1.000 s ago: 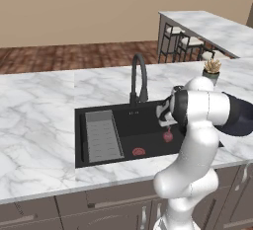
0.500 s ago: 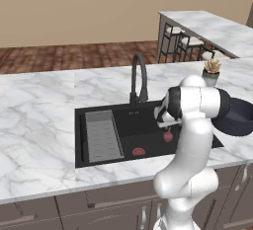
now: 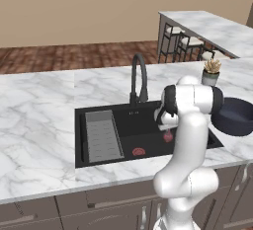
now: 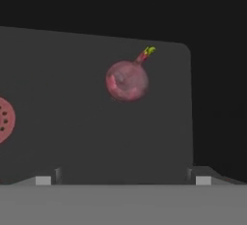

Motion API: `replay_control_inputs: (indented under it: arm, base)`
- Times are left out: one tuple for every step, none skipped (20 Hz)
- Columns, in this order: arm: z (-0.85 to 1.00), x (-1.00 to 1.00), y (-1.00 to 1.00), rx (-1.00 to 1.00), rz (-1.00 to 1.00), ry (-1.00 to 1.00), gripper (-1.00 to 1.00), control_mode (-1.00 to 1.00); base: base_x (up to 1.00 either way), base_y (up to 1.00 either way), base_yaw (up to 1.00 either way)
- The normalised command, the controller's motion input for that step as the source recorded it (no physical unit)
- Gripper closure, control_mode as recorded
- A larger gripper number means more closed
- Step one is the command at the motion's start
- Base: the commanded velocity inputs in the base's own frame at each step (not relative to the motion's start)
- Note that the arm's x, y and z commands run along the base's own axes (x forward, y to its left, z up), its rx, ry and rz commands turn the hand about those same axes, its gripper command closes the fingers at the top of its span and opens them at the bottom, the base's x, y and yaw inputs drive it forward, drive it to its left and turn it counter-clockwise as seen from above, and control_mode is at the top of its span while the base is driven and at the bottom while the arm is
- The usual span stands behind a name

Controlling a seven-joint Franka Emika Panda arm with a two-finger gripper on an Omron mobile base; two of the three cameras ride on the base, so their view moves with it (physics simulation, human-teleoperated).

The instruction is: Dump the onion from the pot into the sink. Then turn on the water and wash the onion. Then turn off the water and put the onion back in the pot.

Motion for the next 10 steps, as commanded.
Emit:
replay_control_inputs:
  arm:
    - [-0.32, 0.09, -0.04, 0.0, 0.0, 0.0, -1.0, -1.0]
    - [-0.33, 0.13, -0.05, 0.0, 0.0, 0.0, -1.0, -1.0]
    - [-0.31, 0.12, -0.06, 0.0, 0.0, 0.0, -1.0, -1.0]
    - [-0.31, 0.18, -0.05, 0.0, 0.0, 0.0, -1.0, -1.0]
    - [-0.31, 0.2, -0.04, 0.0, 0.0, 0.0, -1.0, -1.0]
    - [-0.31, 0.23, -0.04, 0.0, 0.0, 0.0, -1.0, -1.0]
    - [-0.29, 0.21, 0.0, 0.0, 0.0, 0.0, -1.0, -1.0]
    - [-0.29, 0.26, -0.03, 0.0, 0.0, 0.0, -1.0, -1.0]
    - [-0.28, 0.24, 0.0, 0.0, 0.0, 0.0, -1.0, -1.0]
    - [-0.29, 0.27, 0.0, 0.0, 0.0, 0.0, -1.0, -1.0]
  base:
    - [0.0, 0.0, 0.0]
    - [0.0, 0.0, 0.0]
    - [0.0, 0.0, 0.0]
    - [0.0, 0.0, 0.0]
    - [0.0, 0.0, 0.0]
    - [0.0, 0.0, 0.0]
    - [0.0, 0.0, 0.0]
    - [0.0, 0.0, 0.0]
    - [0.0, 0.0, 0.0]
    - [0.0, 0.0, 0.0]
